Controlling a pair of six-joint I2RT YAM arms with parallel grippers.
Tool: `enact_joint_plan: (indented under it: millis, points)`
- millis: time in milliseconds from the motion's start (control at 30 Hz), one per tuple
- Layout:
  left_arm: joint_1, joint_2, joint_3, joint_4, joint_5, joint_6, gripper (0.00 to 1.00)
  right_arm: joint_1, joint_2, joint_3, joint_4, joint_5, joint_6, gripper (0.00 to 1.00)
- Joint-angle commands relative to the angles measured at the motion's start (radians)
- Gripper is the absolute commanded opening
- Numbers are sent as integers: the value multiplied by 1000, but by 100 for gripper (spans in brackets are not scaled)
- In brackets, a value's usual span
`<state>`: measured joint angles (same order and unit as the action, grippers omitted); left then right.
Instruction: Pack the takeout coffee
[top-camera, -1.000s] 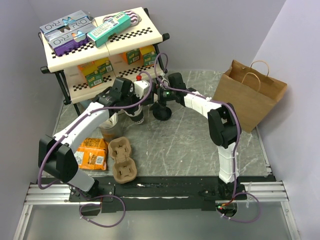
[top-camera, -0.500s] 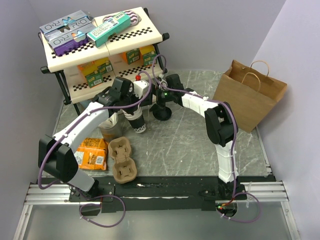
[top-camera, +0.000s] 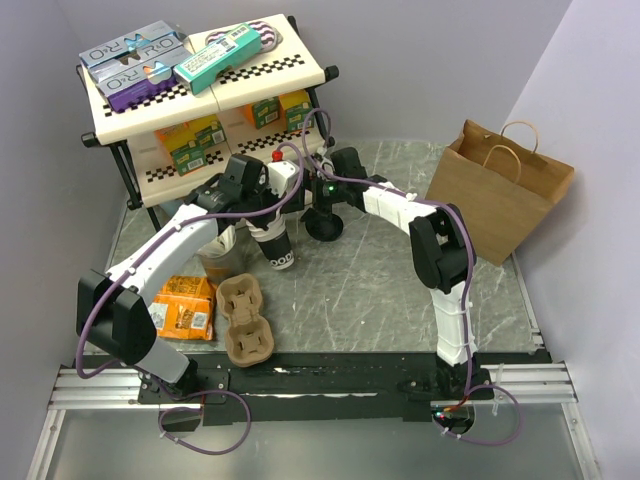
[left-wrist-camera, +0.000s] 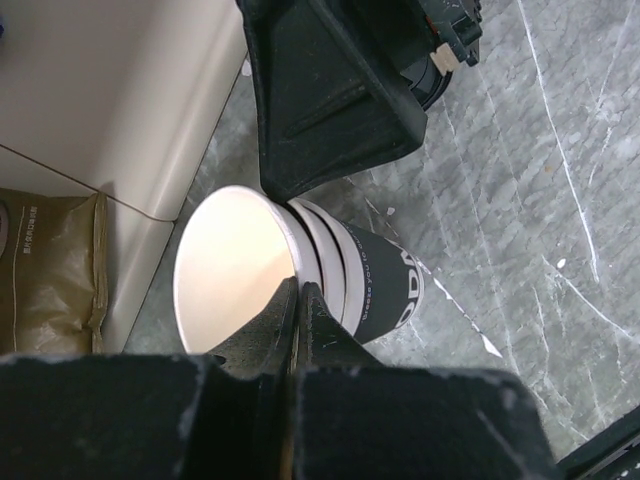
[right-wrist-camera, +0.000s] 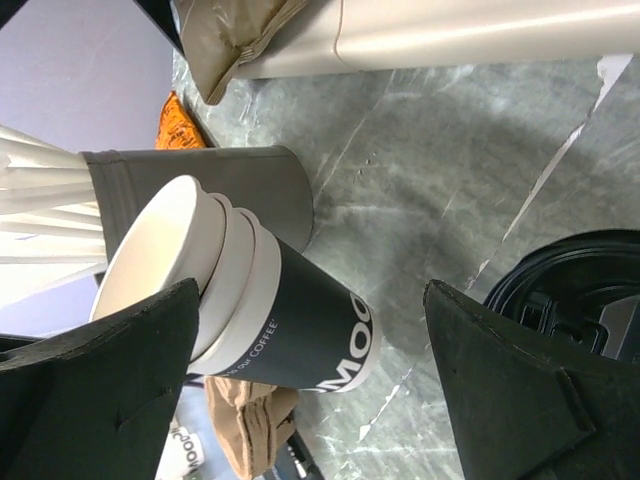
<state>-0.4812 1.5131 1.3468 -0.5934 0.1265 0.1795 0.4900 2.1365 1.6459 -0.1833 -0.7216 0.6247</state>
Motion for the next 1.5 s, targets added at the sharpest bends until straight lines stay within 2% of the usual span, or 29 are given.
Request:
enact_joint_plan:
  millis: [0, 567, 900, 1233, 1467]
  points:
    - [6, -50, 29, 72, -27, 29, 1, 16, 3, 37, -22, 25, -49, 98]
    - [9, -77, 2, 98, -39, 51, 1, 7, -27, 49, -28, 33, -114, 98]
    - [9, -111, -133, 262, -73, 87, 1, -68, -127, 9, -22, -10, -117, 99]
    - [6, -116, -172, 311, -87, 69, 1, -130, -233, -67, -22, -35, -123, 99]
    - [-7, -142, -265, 346, -79, 12, 1, -133, -254, -97, -12, -22, -131, 99]
